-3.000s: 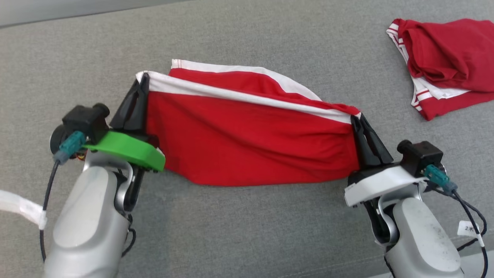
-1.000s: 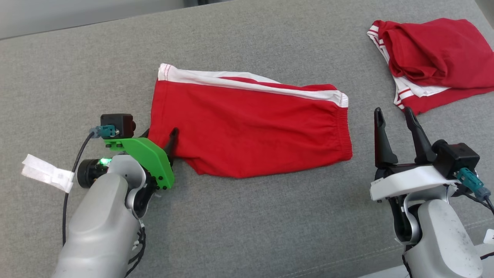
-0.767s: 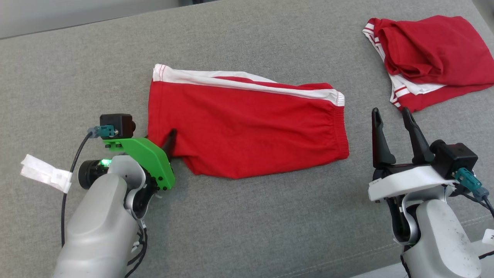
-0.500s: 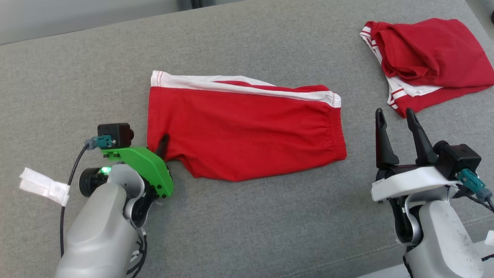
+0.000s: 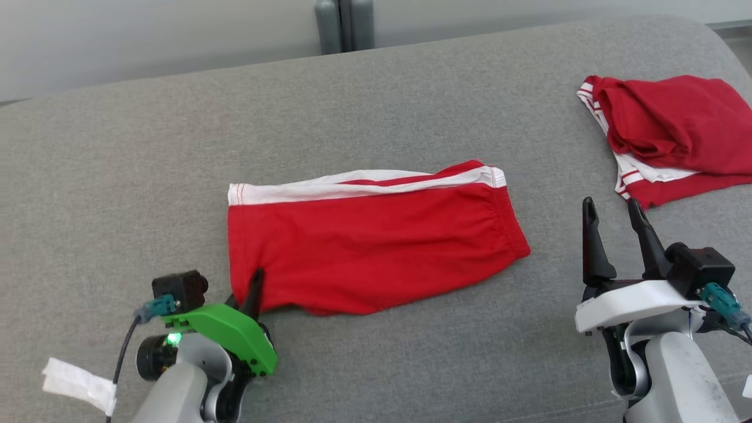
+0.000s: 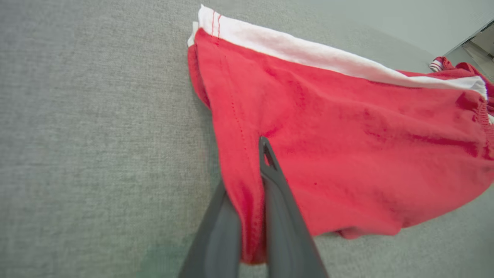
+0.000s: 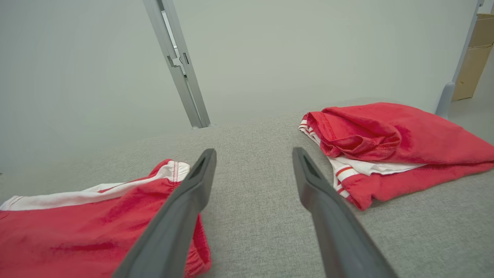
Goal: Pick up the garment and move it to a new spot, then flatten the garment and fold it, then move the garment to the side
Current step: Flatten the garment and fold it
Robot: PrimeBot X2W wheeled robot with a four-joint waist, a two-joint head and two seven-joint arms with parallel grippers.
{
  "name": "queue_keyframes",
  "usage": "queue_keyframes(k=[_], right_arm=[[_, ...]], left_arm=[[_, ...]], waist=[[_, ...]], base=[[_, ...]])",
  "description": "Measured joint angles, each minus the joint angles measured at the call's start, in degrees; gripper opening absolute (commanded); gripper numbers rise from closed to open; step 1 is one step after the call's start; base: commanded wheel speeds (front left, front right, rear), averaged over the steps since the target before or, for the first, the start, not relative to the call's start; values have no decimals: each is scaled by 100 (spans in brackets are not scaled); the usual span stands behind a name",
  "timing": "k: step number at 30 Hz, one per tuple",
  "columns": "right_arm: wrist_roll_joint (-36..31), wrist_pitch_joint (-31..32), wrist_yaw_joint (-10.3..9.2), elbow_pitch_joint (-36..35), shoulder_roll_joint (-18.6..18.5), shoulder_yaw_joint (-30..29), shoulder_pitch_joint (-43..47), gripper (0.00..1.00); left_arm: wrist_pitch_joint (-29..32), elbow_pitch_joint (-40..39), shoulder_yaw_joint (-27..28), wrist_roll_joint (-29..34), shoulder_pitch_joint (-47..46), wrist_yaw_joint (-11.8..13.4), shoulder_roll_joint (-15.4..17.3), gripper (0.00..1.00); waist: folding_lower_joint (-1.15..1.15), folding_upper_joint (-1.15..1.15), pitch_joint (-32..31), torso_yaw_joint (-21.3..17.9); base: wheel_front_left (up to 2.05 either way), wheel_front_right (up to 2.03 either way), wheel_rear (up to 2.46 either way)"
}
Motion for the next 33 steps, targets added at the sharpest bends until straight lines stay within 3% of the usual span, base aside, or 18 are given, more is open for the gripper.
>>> queue_keyframes(k=[8, 9, 10, 11, 12, 22, 33], right_arm=[[-4, 0, 0, 62, 1, 98, 43, 100], [-4, 0, 0, 63, 2, 107, 43, 100], [-10, 0, 0, 66, 2, 112, 42, 100], [-24, 0, 0, 71, 2, 116, 40, 100], [-36, 0, 0, 75, 2, 120, 40, 100], [-62, 0, 0, 118, 1, 51, 34, 100], [-200, 96, 0, 352, 0, -55, 132, 100]], left_arm=[[-86, -695, 30, -140, 703, 366, -122, 0], [-103, -724, 34, -131, 719, 391, -123, 8], [-136, -749, 38, -127, 732, 416, -126, 32], [-174, -762, 45, -116, 735, 460, -137, 69], [-196, -770, 48, -92, 734, 485, -138, 100], [-1040, -995, 26, 557, 594, 747, 41, 100], [-1243, -1426, 31, 955, 683, 906, 82, 100]], waist=[[0, 0, -170, 264], [0, 0, -167, 268], [0, 0, -159, 264], [0, 0, -150, 254], [0, 0, -145, 245], [0, 0, -169, 160], [0, 0, -424, 320]], base=[[0, 0, 0], [0, 0, 0], [0, 0, 0], [0, 0, 0], [0, 0, 0], [0, 0, 0], [0, 0, 0]])
